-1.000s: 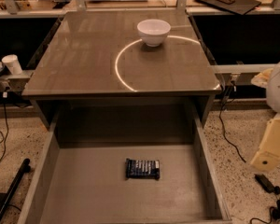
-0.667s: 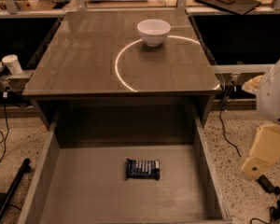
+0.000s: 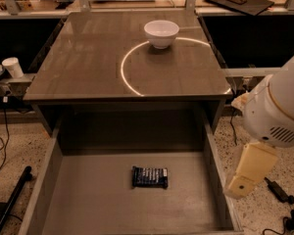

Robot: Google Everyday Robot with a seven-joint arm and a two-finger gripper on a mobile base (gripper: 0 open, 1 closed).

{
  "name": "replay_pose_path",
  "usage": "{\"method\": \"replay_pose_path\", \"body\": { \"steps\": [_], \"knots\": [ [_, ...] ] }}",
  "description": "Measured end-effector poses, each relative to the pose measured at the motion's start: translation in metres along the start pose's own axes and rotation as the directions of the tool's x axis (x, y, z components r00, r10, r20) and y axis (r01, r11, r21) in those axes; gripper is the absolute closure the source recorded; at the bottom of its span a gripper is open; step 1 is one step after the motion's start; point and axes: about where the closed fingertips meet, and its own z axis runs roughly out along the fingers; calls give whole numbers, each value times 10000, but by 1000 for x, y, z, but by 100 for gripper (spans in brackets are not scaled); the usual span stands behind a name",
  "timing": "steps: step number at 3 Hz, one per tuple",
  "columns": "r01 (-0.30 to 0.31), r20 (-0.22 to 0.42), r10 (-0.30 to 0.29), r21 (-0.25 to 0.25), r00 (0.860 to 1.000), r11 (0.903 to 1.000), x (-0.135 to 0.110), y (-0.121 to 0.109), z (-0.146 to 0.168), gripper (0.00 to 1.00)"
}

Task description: Pick rxbar blueberry from top drawer and place on counter

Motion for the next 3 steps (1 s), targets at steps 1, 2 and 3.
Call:
{"method": "replay_pose_path", "body": {
  "steps": [1,2,3],
  "knots": [
    [154,92,-151,-260,9998,9995,-12,8,19,0],
    [330,122,-325,-421,9994,9986,-26,14,39,0],
    [549,62,-546,-599,9985,9967,-36,15,56,0]
  ]
}}
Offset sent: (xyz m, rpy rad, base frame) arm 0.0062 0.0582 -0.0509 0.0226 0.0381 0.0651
